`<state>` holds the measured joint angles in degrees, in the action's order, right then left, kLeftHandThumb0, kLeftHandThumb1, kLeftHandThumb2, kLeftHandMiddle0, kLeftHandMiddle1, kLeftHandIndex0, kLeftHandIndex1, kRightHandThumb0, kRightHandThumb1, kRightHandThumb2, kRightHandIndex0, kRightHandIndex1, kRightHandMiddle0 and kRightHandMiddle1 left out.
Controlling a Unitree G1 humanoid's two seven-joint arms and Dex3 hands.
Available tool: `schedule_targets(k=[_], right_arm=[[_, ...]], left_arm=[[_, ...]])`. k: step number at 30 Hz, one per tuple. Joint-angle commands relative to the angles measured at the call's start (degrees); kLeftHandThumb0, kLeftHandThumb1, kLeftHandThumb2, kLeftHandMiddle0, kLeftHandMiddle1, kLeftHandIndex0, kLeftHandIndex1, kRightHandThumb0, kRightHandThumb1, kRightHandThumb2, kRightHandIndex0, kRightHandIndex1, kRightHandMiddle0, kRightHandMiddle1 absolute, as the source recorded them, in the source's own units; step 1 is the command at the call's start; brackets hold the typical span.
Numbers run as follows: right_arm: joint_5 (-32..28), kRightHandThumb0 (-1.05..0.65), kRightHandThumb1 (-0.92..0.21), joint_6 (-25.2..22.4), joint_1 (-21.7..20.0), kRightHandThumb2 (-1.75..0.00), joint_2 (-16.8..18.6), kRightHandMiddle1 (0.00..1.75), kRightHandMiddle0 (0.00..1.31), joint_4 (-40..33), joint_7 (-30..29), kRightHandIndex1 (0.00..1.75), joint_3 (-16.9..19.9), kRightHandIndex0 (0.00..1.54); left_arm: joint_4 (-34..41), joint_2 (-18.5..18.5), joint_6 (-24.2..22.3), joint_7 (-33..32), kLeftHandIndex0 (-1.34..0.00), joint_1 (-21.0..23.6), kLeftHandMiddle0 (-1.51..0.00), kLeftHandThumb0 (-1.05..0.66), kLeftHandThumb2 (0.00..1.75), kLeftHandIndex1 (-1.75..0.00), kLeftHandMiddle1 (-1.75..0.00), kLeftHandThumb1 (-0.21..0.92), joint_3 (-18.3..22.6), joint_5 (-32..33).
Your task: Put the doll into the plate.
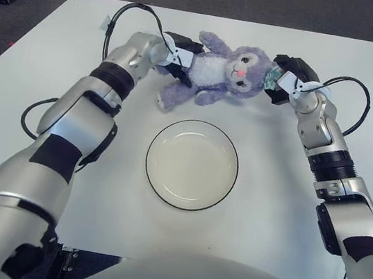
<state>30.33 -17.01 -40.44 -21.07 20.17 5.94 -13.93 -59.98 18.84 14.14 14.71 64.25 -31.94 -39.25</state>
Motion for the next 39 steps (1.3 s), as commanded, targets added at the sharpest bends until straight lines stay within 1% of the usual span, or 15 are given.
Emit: schedule_targets(k=[1,2,4,5,6,7,8,10,11,13,14,15,17,23,39], right_arm=[[0.0,0.47,-0.32,-0.3,0.1,-1.31,-0.7,1.75,0.71,-0.1,-1.1,1.75,1.2,0.6],[0.0,0.47,-0.32,-0.3,0.2,-1.31,-0.7,1.75,0.71,-0.1,-1.1,1.75,1.3,0.61],[0.0,0.47,-0.32,-0.2,0.2,-1.31,-0.7,1.75,0.71,-0.1,-1.1,1.75,1.3,0.61],[0.0,0.47,-0.32,-0.2,0.2,-1.31,-0.8,1.75,0.71,-0.1,-1.1,1.75,1.3,0.61],[-0.1,0.47,-0.32,-0.2,0.2,-1.31,-0.8,1.75,0.71,-0.1,-1.1,1.75,1.4,0.61],[-0.1,0.47,-0.32,-0.2,0.2,-1.31,-0.8,1.75,0.71,-0.1,-1.0,1.75,1.4,0.61],[-0.2,0.47,-0.32,-0.2,0.2,-1.31,-0.8,1.75,0.71,-0.1,-1.0,1.75,1.5,0.61],[-0.2,0.47,-0.32,-0.2,0.2,-1.31,-0.9,1.75,0.71,-0.1,-1.0,1.75,1.5,0.61],[-0.2,0.47,-0.32,-0.2,0.2,-1.31,-0.9,1.75,0.71,-0.1,-1.0,1.75,1.5,0.61],[-0.3,0.47,-0.32,-0.2,0.2,-1.31,-0.9,1.75,0.72,-0.1,-0.9,1.75,1.6,0.61],[-0.3,0.47,-0.32,-0.2,0.3,-1.31,-0.9,1.75,0.72,-0.1,-0.9,1.75,1.6,0.61],[-0.3,0.47,-0.32,-0.2,0.3,-1.31,-0.9,1.75,0.72,-0.1,-0.9,1.75,1.7,0.61],[-0.4,0.47,-0.32,-0.2,0.3,-1.31,-0.9,1.75,0.72,-0.1,-0.9,1.75,1.7,0.61],[-0.5,0.47,-0.32,-0.2,0.4,-1.31,-1.0,1.75,0.72,-0.4,-0.8,1.75,1.9,0.6],[-0.7,0.47,-0.32,-0.3,0.7,-1.3,-1.0,1.75,0.72,-0.6,-0.7,1.75,2.1,0.6]], left_arm=[[-1.9,-0.1,-0.9,-0.4,-0.27,-0.6,-0.3,-0.31,0.0,-1.2,-1.63,0.81,-0.8,-1.2],[-2.2,-0.2,-1.3,-0.4,-0.27,-0.5,-0.3,-0.31,0.0,-1.21,-1.63,0.81,-0.9,-1.2],[-2.6,-0.4,-1.6,-0.5,-0.47,-0.3,-0.33,-0.35,0.08,-1.27,-1.7,0.88,-1.0,-1.2],[-2.8,-0.5,-1.7,-0.7,-0.5,-0.3,-0.34,-0.35,0.09,-1.28,-1.71,0.89,-1.1,-1.3],[-3.2,-0.6,-1.8,-1.3,-0.52,-0.3,-0.39,-0.36,0.24,-1.34,-1.72,0.83,-1.1,-1.4],[-3.5,-0.7,-1.9,-1.7,-0.51,-0.3,-0.46,-0.38,0.5,-1.46,-1.73,0.73,-1.2,-1.4],[-4.1,-0.8,-1.8,-2.5,-0.5,-0.4,-0.5,-0.39,0.67,-1.54,-1.74,0.66,-1.2,-1.4],[-5.1,-1.0,-1.6,-3.8,-0.48,-0.5,-0.57,-0.4,0.86,-1.64,-1.74,0.58,-1.1,-1.2],[-5.6,-1.0,-1.4,-4.4,-0.49,-0.5,-0.59,-0.32,0.83,-1.66,-1.74,0.56,-1.1,-1.1],[-6.3,-1.1,-1.1,-5.3,-0.53,-0.6,-0.65,-0.13,0.63,-1.71,-1.74,0.58,-0.9,-0.9],[-6.7,-1.2,-0.8,-6.0,-0.54,-0.8,-0.66,-0.06,0.58,-1.72,-1.75,0.6,-0.7,-0.6],[-7.0,-1.2,-0.6,-6.6,-0.54,-0.9,-0.67,-0.03,0.6,-1.73,-1.75,0.59,-0.5,-0.4],[-7.8,-1.2,0.0,-7.5,-0.55,-1.1,-0.71,0.05,0.72,-1.74,-1.75,0.53,-0.4,-0.2],[-9.3,-1.1,1.6,-8.9,-0.57,-0.9,-0.73,0.12,0.91,-1.75,-1.75,0.45,-0.9,-0.3],[-10.4,-1.1,2.9,-9.4,-0.59,-0.8,-0.74,0.15,0.98,-1.75,-1.75,0.43,-0.8,-0.1]])
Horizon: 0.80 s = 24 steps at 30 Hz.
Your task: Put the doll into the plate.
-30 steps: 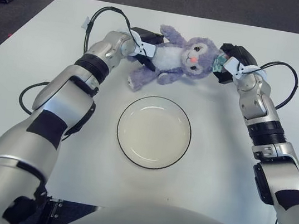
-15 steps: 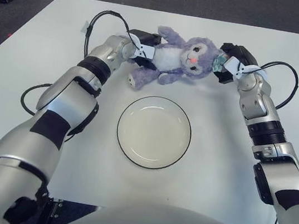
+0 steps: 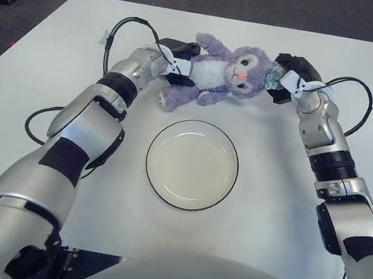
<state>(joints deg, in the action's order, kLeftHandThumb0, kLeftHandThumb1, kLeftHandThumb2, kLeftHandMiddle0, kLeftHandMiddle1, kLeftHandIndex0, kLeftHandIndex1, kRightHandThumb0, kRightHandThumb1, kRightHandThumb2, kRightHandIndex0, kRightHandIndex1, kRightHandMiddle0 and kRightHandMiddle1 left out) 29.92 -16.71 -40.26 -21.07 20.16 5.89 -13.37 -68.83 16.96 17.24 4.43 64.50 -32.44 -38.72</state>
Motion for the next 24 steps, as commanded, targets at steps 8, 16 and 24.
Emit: schedule_targets(k=[8,16,24], right_arm=[[-0.4,0.46,-0.32,-0.4,0.7,-1.3,-0.8,1.75,0.71,-0.7,-0.6,1.75,1.5,0.6],[-1.3,0.46,-0.33,0.0,0.9,-1.29,-0.7,1.75,0.71,-1.0,0.3,1.75,1.7,0.6],[-2.9,0.46,-0.34,-0.6,1.1,-1.28,-0.9,1.75,0.7,-2.6,2.6,1.75,2.2,0.59]], left_arm=[[-2.0,0.8,0.1,2.1,-0.59,-1.0,-0.75,0.16,0.99,-1.75,-1.75,0.42,0.6,0.6],[-2.1,0.9,-0.2,4.7,-0.6,-0.9,-0.78,0.16,1.01,-1.75,-1.75,0.41,2.6,3.0],[-1.8,1.9,0.2,7.3,-0.61,-0.5,-0.81,0.16,1.02,-1.75,-1.75,0.4,4.7,5.2]])
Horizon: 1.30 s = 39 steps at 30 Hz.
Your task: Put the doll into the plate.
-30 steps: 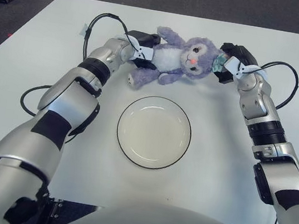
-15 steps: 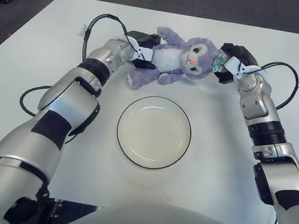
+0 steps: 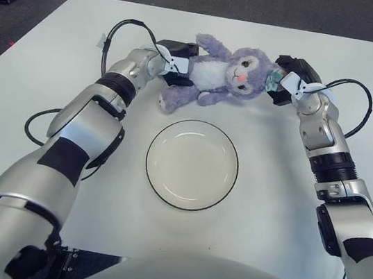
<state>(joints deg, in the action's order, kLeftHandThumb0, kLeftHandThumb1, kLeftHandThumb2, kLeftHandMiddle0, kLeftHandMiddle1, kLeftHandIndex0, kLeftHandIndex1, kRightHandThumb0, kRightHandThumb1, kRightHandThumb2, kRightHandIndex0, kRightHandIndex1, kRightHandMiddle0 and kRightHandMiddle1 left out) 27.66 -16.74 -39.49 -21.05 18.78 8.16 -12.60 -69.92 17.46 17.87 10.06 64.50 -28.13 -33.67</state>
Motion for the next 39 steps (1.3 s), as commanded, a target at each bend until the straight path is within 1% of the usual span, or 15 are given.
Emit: schedule_targets(k=[1,4,9,12,14,17,21,28,39], right_arm=[[-1.2,0.46,-0.34,-0.3,0.4,-1.28,-1.1,1.75,0.7,-1.9,1.1,1.75,1.7,0.59],[-2.6,0.46,-0.34,0.3,0.7,-1.27,-1.6,1.75,0.7,-3.6,2.8,1.75,2.4,0.59],[-3.3,0.45,-0.34,0.1,1.1,-1.27,-2.0,1.75,0.7,-5.4,4.2,1.75,3.0,0.58],[-3.7,0.45,-0.35,-0.1,1.5,-1.27,-2.5,1.75,0.7,-7.7,5.7,1.75,3.3,0.58],[-3.8,0.45,-0.35,0.2,1.6,-1.27,-2.8,1.75,0.7,-8.5,6.3,1.75,3.4,0.58],[-3.7,0.45,-0.35,0.2,1.8,-1.26,-2.9,1.75,0.7,-8.9,6.5,1.75,3.5,0.58],[-3.9,0.45,-0.35,2.1,1.9,-1.27,-3.5,1.75,0.7,-8.9,6.7,1.75,3.3,0.58],[-4.1,0.45,-0.35,3.2,1.9,-1.27,-3.7,1.75,0.7,-8.5,6.7,1.75,3.1,0.58],[-4.1,0.46,-0.34,3.6,2.2,-1.27,-4.1,1.75,0.71,-9.3,6.8,1.75,3.3,0.58]], left_arm=[[-0.3,1.8,-0.3,2.8,-0.61,-0.2,-0.81,0.16,1.02,-1.75,-1.75,0.4,1.3,1.1],[0.8,2.9,0.1,5.5,-0.61,0.4,-0.82,0.14,1.01,-1.75,-1.75,0.4,3.2,3.2],[2.1,3.9,0.8,7.8,-0.62,0.6,-0.83,0.13,1.0,-1.75,-1.75,0.4,4.6,4.6],[4.6,5.7,3.6,10.4,-0.63,0.4,-0.83,0.13,0.99,-1.75,-1.75,0.4,6.6,7.0],[5.3,6.3,4.5,11.2,-0.64,0.4,-0.84,0.13,0.99,-1.75,-1.75,0.4,7.3,7.7],[5.8,6.5,4.7,11.7,-0.65,0.2,-0.85,0.13,0.98,-1.75,-1.75,0.4,7.6,7.9],[6.4,7.1,5.9,11.7,-0.66,0.6,-0.86,0.13,1.0,-1.75,-1.75,0.39,8.3,8.4],[6.6,7.4,6.6,11.7,-0.68,0.9,-0.87,0.13,1.02,-1.75,-1.75,0.38,8.9,8.7],[7.2,8.2,7.7,12.5,-0.69,1.1,-0.89,0.14,1.06,-1.75,-1.75,0.35,9.9,9.4]])
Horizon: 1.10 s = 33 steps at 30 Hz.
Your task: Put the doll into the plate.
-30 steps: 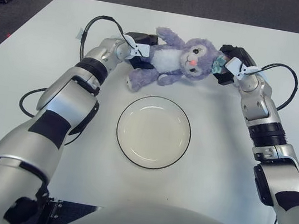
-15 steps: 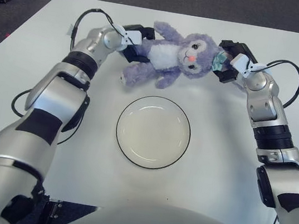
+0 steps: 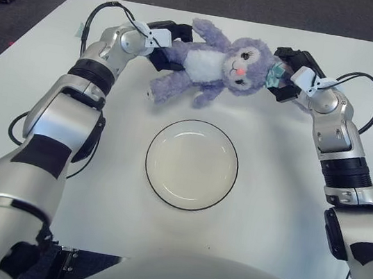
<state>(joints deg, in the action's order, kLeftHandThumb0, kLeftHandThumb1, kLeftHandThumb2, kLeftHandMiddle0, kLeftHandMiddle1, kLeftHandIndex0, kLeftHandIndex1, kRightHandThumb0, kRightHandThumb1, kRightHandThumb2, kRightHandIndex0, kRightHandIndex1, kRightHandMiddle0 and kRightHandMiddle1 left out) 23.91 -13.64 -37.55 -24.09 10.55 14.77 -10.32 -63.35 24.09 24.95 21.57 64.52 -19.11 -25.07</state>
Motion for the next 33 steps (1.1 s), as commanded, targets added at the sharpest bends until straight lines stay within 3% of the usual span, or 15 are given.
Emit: schedule_targets(k=[1,13,33], right_arm=[[-0.3,0.46,-0.34,0.5,0.2,-1.27,-1.1,1.75,0.71,-1.2,0.3,1.75,1.0,0.58],[0.5,0.46,-0.34,-0.8,1.0,-1.28,-2.1,1.75,0.72,-4.6,1.3,1.75,0.8,0.59],[0.4,0.46,-0.33,-2.5,5.5,-1.28,-3.7,1.75,0.72,-13.3,4.2,1.75,1.4,0.59]], left_arm=[[0.7,1.6,0.7,1.1,-0.69,1.1,-0.89,0.14,1.06,-1.75,-1.75,0.35,1.0,0.8],[6.7,3.8,0.3,6.4,-0.7,0.1,-0.9,0.14,1.1,-1.75,-1.75,0.33,3.0,3.2],[20.7,8.0,-2.6,17.2,-0.71,-4.8,-0.9,0.12,1.12,-1.75,-1.75,0.31,5.9,8.8]])
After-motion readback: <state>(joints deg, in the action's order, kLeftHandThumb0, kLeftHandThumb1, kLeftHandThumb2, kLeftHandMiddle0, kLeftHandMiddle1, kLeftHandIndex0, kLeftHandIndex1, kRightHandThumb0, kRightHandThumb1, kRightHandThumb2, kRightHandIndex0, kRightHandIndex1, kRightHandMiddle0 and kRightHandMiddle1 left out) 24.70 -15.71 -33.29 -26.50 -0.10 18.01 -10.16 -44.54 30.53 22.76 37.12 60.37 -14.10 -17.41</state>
